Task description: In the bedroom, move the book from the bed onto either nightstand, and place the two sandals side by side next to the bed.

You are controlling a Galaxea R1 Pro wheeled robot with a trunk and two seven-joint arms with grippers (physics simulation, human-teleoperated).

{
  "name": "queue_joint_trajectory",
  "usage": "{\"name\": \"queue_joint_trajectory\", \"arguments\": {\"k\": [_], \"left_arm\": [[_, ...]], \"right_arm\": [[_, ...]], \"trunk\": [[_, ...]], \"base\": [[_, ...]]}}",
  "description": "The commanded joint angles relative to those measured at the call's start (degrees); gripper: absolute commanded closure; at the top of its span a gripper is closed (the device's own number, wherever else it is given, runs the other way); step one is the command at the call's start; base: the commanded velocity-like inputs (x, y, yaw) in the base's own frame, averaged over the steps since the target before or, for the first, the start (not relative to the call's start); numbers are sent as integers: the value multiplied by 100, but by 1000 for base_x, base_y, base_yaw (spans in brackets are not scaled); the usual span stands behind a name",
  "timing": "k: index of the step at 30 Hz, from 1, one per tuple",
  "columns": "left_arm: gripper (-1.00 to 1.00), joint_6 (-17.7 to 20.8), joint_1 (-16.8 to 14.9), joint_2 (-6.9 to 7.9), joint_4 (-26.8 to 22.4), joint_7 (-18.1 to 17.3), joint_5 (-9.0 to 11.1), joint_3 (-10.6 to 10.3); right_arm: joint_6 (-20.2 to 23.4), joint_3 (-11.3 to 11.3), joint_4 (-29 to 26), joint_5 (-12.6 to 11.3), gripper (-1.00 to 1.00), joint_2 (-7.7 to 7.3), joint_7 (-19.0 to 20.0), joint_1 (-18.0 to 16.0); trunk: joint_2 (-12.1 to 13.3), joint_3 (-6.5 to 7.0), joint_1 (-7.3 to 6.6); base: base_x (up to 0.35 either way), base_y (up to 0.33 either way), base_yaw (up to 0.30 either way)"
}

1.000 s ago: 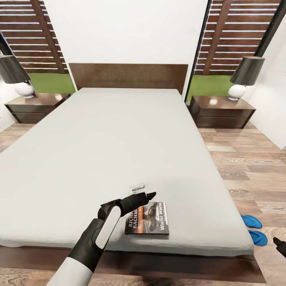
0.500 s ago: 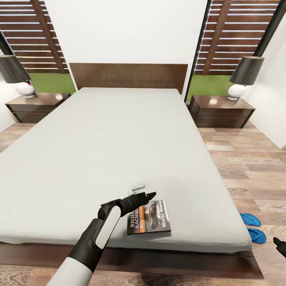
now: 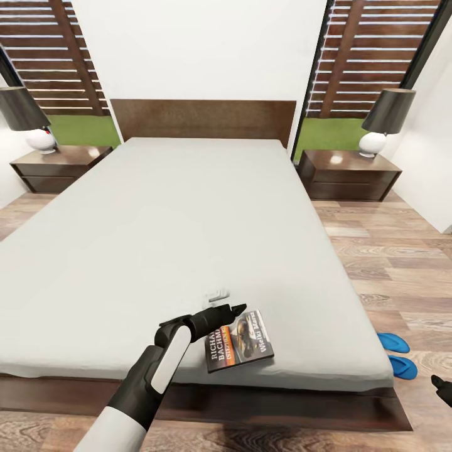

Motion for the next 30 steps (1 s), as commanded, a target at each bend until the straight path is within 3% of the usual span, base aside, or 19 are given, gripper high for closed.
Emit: {"name": "queue_joint_trajectory", "arguments": {"k": [1,30], "left_arm": [[-100,26,-2,-2,-2,-12,3,6],[-100,26,-2,-2,-2,-11,3,6]], "right_arm": [[-13,-13,9,-59,-100,0,39,-4],[-10,-13,17,-59,-100,2,42,-4]], "trunk": [[-2,-4,-1],[-2,-4,-1]], "base": [[-5,0,0],[-29,0,0]]}}
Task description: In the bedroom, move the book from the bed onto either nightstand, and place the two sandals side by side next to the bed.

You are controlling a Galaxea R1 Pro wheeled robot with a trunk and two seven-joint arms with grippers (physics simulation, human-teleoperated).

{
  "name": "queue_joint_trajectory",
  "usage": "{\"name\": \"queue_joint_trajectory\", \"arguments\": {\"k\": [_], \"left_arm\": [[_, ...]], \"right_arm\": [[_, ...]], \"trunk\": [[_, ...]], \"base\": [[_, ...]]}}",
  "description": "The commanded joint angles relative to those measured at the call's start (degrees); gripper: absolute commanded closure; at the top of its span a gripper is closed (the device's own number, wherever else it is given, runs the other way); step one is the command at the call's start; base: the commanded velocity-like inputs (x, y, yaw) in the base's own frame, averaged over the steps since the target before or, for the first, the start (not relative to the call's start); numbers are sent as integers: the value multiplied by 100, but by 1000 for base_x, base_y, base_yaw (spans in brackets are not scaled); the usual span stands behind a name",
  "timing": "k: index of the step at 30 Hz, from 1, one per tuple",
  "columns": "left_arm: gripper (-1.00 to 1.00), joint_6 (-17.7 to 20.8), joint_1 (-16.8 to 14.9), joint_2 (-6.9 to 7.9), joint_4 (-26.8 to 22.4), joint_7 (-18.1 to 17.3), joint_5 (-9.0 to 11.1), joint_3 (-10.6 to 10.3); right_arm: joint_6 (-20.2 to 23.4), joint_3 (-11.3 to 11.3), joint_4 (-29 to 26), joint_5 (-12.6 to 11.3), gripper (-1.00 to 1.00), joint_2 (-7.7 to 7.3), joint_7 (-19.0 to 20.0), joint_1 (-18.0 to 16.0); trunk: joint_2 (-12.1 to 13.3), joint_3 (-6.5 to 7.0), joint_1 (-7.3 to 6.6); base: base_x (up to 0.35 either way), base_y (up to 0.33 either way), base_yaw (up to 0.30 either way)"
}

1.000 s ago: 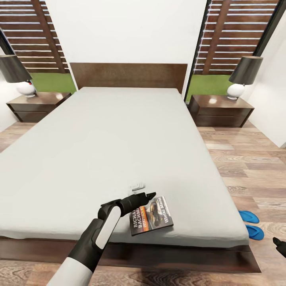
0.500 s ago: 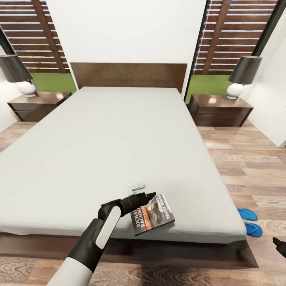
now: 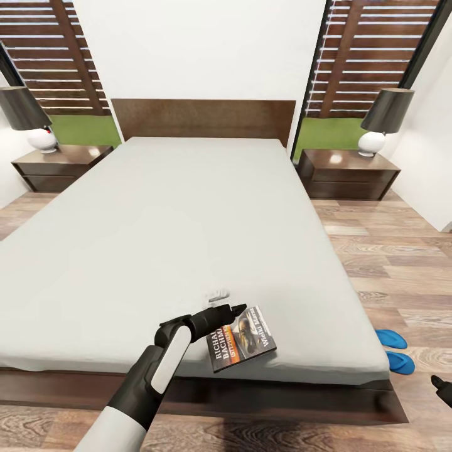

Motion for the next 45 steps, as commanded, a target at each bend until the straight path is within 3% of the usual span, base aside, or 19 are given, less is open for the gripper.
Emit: {"name": "queue_joint_trajectory", "arguments": {"k": [1,7,16,45], "left_arm": [[-100,26,-2,-2,-2,-11,3,6],[-100,26,-2,-2,-2,-11,3,6],[-100,26,-2,-2,-2,-12,3,6],[-100,26,-2,-2,-2,-14,3,6]], "right_arm": [[-14,-13,9,-59,-100,-1,42,-4],[-15,-13,9,3,-100,-1,38,-4],[-15,-13,12,353,-100,0,29,-4],[-16,-13,9,371,-100,8,29,-4]], "trunk": [[-2,-4,-1],[-2,-4,-1],[-2,-4,-1],[-2,-4,-1]], "base": [[0,0,0],[0,0,0],[0,0,0],[-13,0,0]]}}
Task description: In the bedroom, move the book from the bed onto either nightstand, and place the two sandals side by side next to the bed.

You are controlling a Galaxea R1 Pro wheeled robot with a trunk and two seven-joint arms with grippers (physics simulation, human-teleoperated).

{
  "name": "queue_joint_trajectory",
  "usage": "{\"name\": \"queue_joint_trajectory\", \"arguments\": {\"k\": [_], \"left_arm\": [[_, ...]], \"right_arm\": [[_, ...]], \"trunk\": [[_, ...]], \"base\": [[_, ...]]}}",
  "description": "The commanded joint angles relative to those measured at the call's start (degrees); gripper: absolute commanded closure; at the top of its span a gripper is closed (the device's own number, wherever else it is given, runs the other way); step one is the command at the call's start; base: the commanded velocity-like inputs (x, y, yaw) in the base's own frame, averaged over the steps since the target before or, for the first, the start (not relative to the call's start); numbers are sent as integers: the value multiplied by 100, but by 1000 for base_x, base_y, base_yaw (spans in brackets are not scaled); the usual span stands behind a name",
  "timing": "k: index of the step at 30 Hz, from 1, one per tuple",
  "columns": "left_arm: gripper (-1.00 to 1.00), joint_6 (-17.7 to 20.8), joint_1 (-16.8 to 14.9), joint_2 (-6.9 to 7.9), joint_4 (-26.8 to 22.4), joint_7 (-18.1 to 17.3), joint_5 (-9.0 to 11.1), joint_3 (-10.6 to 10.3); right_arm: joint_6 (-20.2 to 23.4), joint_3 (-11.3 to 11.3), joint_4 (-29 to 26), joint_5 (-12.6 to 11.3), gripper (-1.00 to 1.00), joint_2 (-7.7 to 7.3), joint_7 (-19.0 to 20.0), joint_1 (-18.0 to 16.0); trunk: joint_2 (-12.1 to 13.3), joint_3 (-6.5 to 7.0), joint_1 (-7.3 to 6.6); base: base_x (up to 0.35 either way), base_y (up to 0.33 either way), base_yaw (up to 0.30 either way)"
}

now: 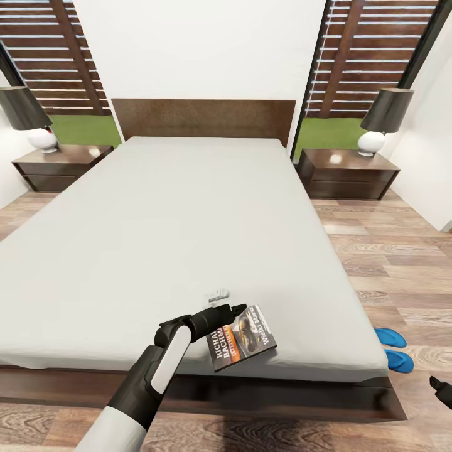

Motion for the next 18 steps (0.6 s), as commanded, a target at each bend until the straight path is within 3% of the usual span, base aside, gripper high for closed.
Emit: {"name": "queue_joint_trajectory", "arguments": {"k": [1,7,18], "left_arm": [[-100,26,-2,-2,-2,-13,3,6],[-100,26,-2,-2,-2,-14,3,6],[-100,26,-2,-2,-2,-10,3,6]], "right_arm": [[-13,-16,9,-59,-100,5,39,-4],[-13,-15,10,-59,-100,17,39,-4],[-13,-15,9,-59,-100,18,38,-4]], "trunk": [[-2,-4,-1],[-2,-4,-1],[-2,-4,-1]], "base": [[-20,0,0],[-134,0,0],[-11,0,0]]}}
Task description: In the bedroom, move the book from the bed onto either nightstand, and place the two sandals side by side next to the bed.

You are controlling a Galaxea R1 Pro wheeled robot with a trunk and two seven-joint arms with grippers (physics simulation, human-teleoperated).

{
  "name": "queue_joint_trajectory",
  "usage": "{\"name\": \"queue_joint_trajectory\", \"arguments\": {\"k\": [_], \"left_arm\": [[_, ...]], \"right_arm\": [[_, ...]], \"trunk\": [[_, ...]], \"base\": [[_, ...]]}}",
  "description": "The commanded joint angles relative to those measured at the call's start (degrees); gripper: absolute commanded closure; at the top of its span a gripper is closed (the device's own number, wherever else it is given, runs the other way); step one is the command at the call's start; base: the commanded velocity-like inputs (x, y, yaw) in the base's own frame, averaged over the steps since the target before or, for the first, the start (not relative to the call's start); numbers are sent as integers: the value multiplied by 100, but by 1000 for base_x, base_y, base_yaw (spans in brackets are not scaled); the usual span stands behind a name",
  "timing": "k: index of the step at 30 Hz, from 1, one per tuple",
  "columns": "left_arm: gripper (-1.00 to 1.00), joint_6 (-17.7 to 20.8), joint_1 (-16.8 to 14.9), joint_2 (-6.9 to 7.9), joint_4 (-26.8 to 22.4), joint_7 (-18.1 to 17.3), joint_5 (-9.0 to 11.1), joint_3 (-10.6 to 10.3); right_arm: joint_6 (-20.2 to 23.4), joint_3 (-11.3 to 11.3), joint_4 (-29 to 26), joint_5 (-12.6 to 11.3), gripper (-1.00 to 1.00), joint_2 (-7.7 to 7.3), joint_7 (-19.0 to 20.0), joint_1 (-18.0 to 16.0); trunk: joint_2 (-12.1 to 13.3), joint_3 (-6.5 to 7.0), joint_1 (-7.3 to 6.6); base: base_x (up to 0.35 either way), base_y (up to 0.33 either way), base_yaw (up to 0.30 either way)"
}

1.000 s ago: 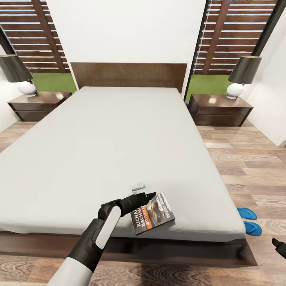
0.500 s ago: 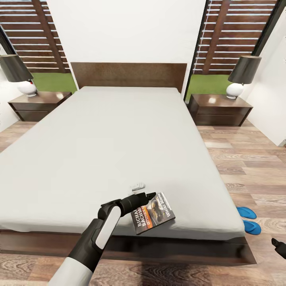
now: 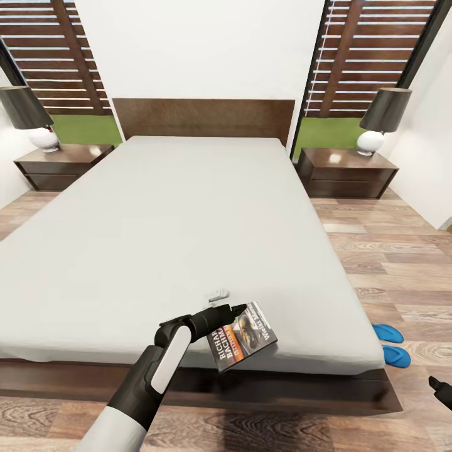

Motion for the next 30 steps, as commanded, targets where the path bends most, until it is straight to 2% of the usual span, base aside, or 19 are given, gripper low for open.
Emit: {"name": "queue_joint_trajectory", "arguments": {"k": [1,9,13,25,30], "left_arm": [[-100,26,-2,-2,-3,-13,4,6],[-100,26,-2,-2,-3,-13,3,6],[-100,26,-2,-2,-3,-11,4,6],[-100,26,-2,-2,-3,-11,3,6],[-100,29,-2,-2,-5,-11,3,6]], "right_arm": [[-13,-15,10,-59,-100,0,41,-4],[-13,-15,9,-59,-100,0,43,-4],[-13,-15,11,-59,-100,0,41,-4],[-13,-15,9,-59,-100,0,41,-4],[-13,-15,10,-59,-100,0,41,-4]], "trunk": [[-2,-4,-1],[-2,-4,-1],[159,68,-89],[159,68,-89],[359,158,-198]], "base": [[0,0,0],[0,0,0],[0,0,0],[0,0,0],[0,0,0]]}}
